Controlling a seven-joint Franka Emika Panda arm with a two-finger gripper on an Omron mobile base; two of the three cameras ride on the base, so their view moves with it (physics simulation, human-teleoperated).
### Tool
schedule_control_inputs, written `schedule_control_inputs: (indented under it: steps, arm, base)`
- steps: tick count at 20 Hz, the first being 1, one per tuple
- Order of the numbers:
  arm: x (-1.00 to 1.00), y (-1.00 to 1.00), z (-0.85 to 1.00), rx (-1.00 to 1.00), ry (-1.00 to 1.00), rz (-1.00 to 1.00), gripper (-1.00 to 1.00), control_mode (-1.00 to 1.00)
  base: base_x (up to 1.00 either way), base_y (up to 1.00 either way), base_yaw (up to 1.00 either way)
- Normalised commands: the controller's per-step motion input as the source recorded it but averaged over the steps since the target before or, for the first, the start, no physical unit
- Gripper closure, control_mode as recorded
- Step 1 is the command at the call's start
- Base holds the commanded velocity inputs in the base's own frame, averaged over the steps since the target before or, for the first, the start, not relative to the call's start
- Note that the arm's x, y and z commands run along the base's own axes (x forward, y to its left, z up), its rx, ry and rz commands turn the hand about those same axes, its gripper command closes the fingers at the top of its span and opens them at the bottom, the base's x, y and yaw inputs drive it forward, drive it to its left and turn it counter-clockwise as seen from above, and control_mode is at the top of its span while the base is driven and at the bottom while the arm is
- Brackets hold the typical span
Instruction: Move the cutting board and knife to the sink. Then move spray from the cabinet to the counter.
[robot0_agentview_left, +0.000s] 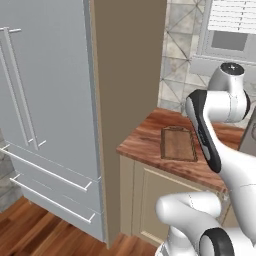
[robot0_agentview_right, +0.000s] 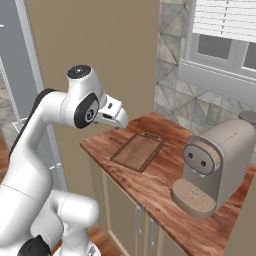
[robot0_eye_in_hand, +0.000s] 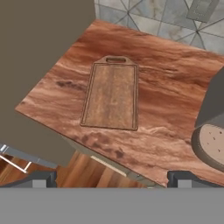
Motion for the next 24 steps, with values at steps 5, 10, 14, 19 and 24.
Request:
schedule_control_inputs:
  steps: [5,10,14,19,24]
  arm:
    - [0.13,-0.04,-0.07,0.0,0.0,0.0,-1.0,-1.0]
    - [0.56,-0.13,-0.2,0.0,0.0,0.0,-1.0,-1.0]
    - [0.59,-0.13,-0.28,0.0,0.01,0.0,-1.0,-1.0]
    - [0.5,-0.29,-0.27,0.0,0.0,0.03,-1.0,-1.0]
    - [0.51,-0.27,-0.29,0.0,0.0,0.02,-1.0,-1.0]
  base:
    - [0.02,-0.09,-0.01]
    - [0.0,0.0,0.0]
    - [0.0,0.0,0.0]
    - [0.0,0.0,0.0]
    - [0.0,0.0,0.0]
